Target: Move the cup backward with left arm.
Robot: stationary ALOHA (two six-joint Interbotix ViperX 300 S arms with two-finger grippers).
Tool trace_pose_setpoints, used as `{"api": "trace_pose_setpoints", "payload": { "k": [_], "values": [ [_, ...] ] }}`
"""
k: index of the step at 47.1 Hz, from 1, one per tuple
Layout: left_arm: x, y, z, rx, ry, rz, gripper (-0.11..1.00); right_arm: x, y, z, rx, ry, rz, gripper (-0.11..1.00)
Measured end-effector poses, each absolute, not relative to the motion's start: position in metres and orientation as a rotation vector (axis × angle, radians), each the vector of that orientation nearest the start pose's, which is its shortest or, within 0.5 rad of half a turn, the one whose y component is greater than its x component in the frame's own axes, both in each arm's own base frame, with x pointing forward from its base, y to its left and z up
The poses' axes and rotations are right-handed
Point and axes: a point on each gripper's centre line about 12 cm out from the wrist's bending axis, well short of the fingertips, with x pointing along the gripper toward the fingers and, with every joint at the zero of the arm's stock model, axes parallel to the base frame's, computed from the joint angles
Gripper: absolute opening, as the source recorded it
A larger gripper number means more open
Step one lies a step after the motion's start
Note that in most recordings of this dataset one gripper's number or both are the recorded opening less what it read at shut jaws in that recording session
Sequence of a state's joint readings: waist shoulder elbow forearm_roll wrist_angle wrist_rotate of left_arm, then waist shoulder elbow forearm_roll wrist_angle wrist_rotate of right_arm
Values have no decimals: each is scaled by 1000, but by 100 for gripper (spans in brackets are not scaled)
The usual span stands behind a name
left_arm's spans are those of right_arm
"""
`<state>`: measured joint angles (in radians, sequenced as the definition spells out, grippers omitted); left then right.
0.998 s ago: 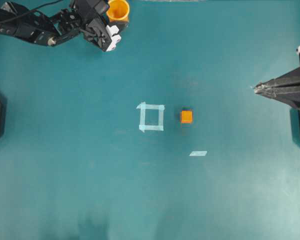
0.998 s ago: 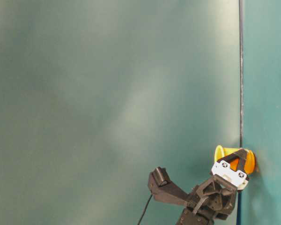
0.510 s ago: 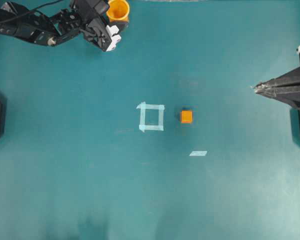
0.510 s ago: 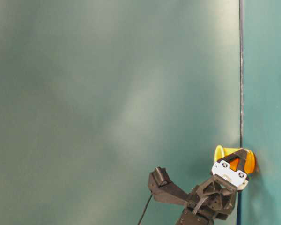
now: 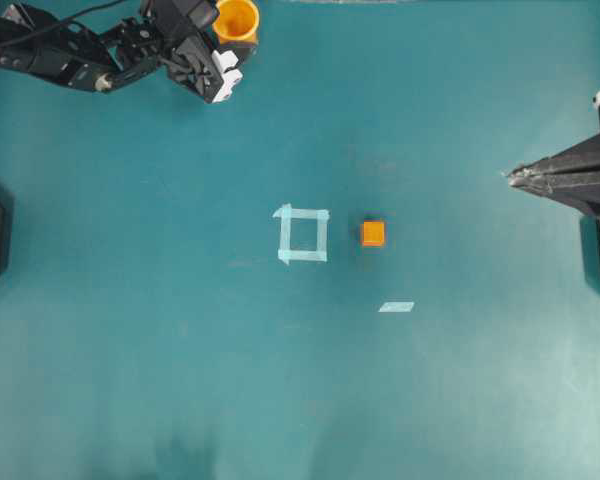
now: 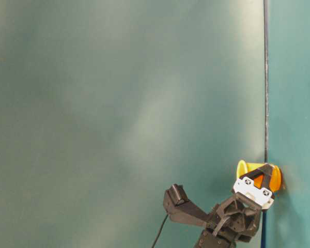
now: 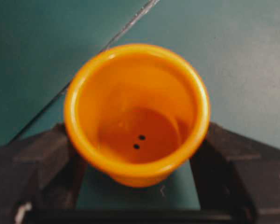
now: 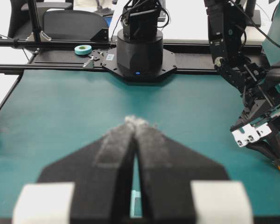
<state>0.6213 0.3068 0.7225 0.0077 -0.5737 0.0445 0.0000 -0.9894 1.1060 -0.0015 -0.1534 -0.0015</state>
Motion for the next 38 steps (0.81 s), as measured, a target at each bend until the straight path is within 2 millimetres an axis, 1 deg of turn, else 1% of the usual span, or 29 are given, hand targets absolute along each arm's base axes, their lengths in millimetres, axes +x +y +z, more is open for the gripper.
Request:
{"api": "trace_pose_setpoints", "payload": {
  "k": [38],
  "values": [
    [332,237,87,-95,445,596,62,198,0,312,-2,-32,0,0]
  ]
}}
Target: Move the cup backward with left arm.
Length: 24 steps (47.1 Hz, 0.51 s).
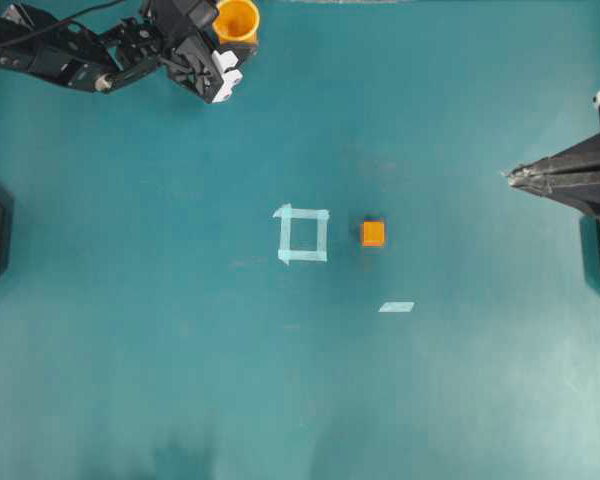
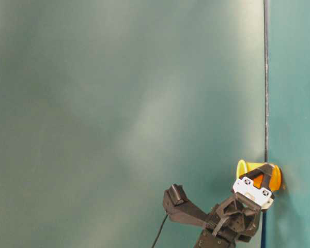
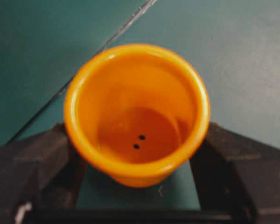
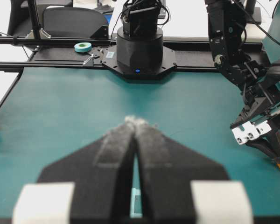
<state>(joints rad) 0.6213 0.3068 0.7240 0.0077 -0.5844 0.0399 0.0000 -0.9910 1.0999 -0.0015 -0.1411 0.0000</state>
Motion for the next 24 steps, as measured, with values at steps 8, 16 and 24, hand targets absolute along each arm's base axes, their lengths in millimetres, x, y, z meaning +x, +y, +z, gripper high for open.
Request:
{"api": "trace_pose_setpoints", "payload": {
  "k": [8,16,24],
  "values": [
    [332,238,87,-95,444,598,62,198,0,312,-2,-31,0,0],
    [333,237,88,-93,438,597,62,198,0,312,-2,-32,0,0],
    [333,238,88,-96,437,598,62,198,0,312,-2,-31,0,0]
  ]
}}
